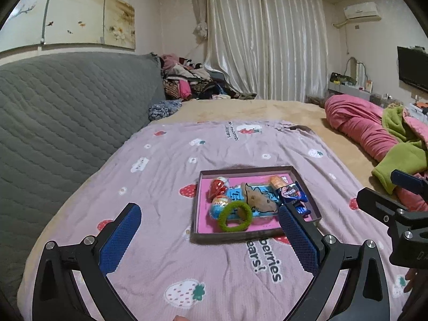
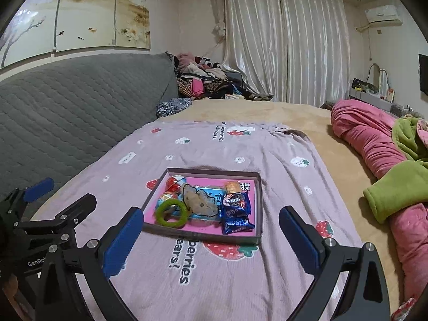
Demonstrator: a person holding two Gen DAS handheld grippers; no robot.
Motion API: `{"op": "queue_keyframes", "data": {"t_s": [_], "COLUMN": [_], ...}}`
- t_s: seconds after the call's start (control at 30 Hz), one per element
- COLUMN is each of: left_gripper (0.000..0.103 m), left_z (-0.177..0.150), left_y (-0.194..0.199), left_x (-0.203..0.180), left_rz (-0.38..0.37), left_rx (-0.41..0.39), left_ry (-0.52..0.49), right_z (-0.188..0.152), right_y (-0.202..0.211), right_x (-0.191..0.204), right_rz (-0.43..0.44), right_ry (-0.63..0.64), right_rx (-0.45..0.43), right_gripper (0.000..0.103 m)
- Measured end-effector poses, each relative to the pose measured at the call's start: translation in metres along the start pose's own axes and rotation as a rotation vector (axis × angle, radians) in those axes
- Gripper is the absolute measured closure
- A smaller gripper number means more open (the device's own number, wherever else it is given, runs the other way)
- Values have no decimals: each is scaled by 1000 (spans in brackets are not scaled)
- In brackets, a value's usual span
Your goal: Organize objects
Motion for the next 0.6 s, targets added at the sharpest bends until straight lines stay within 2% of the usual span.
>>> {"op": "queue_keyframes", "data": {"t_s": [0.33, 0.6], "left_gripper": [1, 1], "left_z": [-15, -31], "left_y": [33, 40], "left_x": [-3, -6], "left_rz": [3, -19], "left_rx": [2, 27], "left_ry": [16, 36], "right_z": [-18, -29], "right_y": [30, 40], "right_x": [-6, -12], "right_rz": [-20, -27], "right_ry": [-1, 1], "right_rx": [-4, -6], "right_gripper": [1, 1]}}
Point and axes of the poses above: each gripper's, at about its wrist camera, not at the fingertips, and y roughly against the way its jaws point, x to its left, z to its top, the point moved 3 cm from there along -y, roughly the way its jaws point, and after that the axes turned 14 degrees about -z, right-handed, at the moved point
